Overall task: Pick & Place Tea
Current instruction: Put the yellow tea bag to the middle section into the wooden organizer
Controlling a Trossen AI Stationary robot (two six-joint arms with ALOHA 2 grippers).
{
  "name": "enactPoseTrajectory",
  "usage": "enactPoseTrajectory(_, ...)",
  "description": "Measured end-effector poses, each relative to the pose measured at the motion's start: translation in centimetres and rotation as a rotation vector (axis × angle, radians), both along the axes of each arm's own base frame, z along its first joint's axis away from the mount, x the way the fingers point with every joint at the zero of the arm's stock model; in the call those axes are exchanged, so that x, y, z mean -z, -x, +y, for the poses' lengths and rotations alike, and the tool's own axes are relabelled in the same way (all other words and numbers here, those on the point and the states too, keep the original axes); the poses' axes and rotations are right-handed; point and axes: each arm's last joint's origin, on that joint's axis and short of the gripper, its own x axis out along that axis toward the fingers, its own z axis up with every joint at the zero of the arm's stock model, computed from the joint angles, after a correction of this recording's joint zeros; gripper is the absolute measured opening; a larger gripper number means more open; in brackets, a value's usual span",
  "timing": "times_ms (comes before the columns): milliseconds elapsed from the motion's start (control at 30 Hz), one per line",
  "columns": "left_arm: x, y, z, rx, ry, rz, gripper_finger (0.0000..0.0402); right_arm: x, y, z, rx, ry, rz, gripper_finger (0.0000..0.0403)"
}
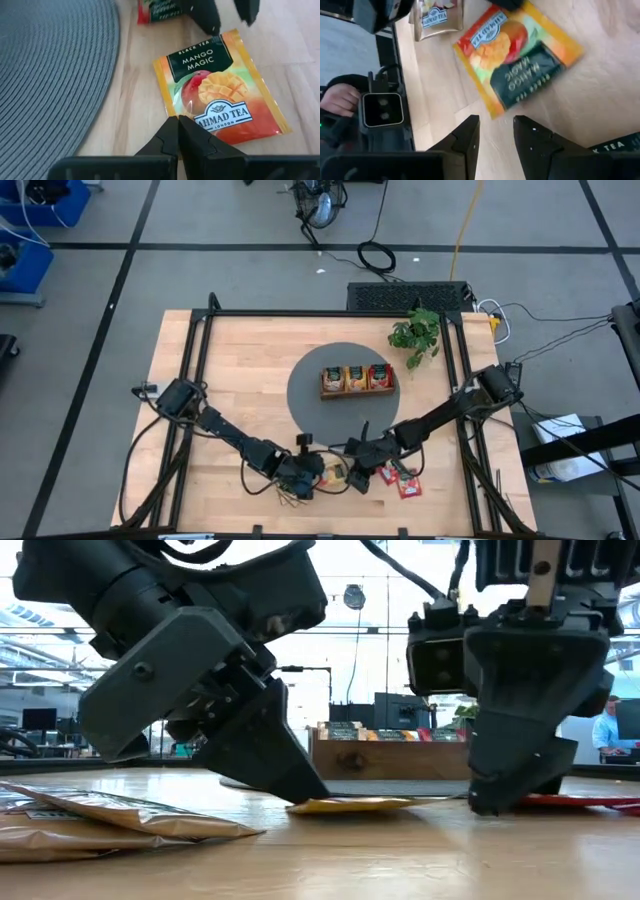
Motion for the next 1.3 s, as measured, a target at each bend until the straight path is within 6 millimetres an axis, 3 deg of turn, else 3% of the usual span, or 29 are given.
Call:
enactPoseTrajectory(433, 0.2, 0.1, -0.4, -0.024, 0.023, -0.023, 0.0021, -0.9, 0.1, -0.2, 0.025, 0.064, -0.047, 0.0109)
enactPoseTrajectory(1300, -0.1, -0.8, -0.2, -0.055, 0.008, -0.122, 0.0021, -0.2, -0.1, -0.3, 0.056, 0.145, -0.071, 0.0109)
